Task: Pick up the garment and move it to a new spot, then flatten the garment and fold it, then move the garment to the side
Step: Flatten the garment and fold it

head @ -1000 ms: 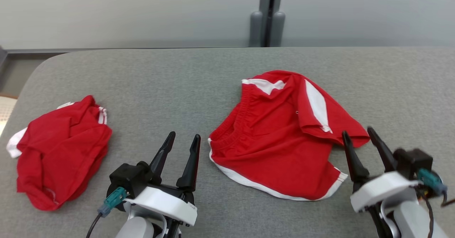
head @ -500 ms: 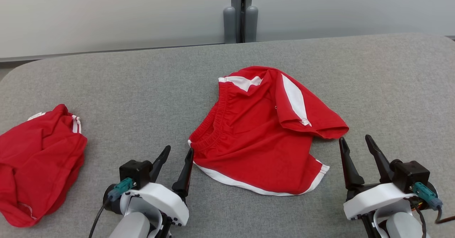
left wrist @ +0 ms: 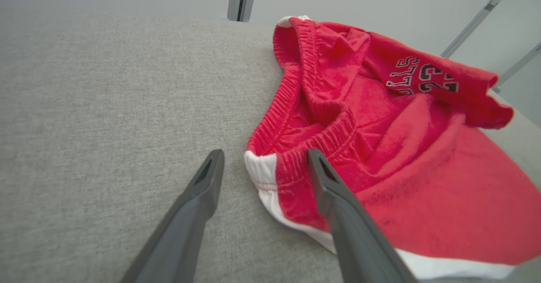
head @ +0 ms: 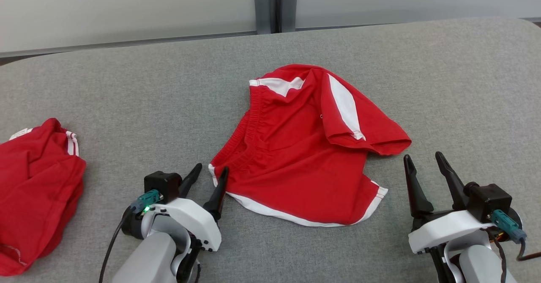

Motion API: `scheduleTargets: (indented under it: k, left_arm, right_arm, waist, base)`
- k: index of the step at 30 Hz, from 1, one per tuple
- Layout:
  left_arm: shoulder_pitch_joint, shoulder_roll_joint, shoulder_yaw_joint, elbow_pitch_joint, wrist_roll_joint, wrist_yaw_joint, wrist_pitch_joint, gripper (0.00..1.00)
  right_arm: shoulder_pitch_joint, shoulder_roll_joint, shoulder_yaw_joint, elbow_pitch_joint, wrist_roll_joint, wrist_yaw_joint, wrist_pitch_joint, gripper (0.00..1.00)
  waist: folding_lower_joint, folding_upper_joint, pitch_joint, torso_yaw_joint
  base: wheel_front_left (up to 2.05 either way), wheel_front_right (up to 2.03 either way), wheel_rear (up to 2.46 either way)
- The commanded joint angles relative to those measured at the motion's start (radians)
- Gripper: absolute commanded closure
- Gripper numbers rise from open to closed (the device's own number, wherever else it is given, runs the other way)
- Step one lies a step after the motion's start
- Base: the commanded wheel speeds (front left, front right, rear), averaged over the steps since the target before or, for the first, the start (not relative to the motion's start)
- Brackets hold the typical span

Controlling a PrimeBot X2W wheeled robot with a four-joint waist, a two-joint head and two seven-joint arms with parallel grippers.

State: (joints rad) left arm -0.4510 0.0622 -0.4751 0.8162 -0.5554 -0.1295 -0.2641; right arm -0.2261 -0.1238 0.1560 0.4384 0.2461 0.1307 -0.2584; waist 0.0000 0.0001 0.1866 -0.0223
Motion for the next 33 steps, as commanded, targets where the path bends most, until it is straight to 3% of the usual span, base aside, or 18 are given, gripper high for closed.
scheduleTargets:
  k: [1, 6, 7, 8, 9, 19, 33]
  left_arm:
    - [-0.023, 0.013, 0.000, 0.027, -0.001, -0.001, 0.000, 0.00]
    - [-0.064, 0.007, -0.012, 0.089, -0.028, -0.001, 0.000, 0.00]
    - [-0.067, 0.007, -0.017, 0.093, -0.034, -0.001, 0.000, 0.30]
    - [-0.071, 0.006, -0.026, 0.096, -0.041, -0.001, 0.000, 0.69]
    - [-0.074, 0.005, -0.036, 0.097, -0.050, -0.001, 0.000, 1.00]
    - [-0.059, 0.022, -0.022, 0.007, -0.092, -0.001, 0.000, 1.00]
    - [0.020, 0.009, 0.077, -0.100, -0.023, -0.001, -0.001, 1.00]
  right_arm:
    - [-0.009, -0.006, -0.001, -0.004, -0.003, 0.000, -0.001, 0.00]
    - [-0.019, -0.001, -0.001, -0.004, -0.010, 0.000, -0.001, 0.00]
    - [-0.020, 0.001, -0.003, -0.002, -0.009, 0.000, -0.002, 0.00]
    - [-0.020, 0.002, -0.005, 0.002, -0.008, 0.000, -0.001, 0.00]
    - [-0.019, 0.003, -0.006, 0.007, -0.007, 0.000, 0.000, 0.00]
    - [0.004, 0.021, 0.020, 0.073, 0.071, 0.000, 0.062, 0.00]
    - [0.015, -0.002, 0.199, 0.157, 0.209, 0.000, 0.135, 0.00]
  waist:
    - [0.0000, -0.0001, 0.007, -0.005]
    - [0.0000, -0.0001, 0.025, -0.018]
    - [0.0000, -0.0001, 0.026, -0.020]
    - [0.0000, -0.0001, 0.028, -0.021]
    - [0.0000, -0.0001, 0.029, -0.021]
    - [0.0000, -0.0001, 0.017, -0.011]
    - [0.0000, -0.0001, -0.014, 0.032]
  base:
    - [0.00, 0.00, 0.00]
    - [0.00, 0.00, 0.00]
    - [0.00, 0.00, 0.00]
    - [0.00, 0.00, 0.00]
    - [0.00, 0.00, 0.00]
    - [0.00, 0.00, 0.00]
    - [0.00, 0.00, 0.00]
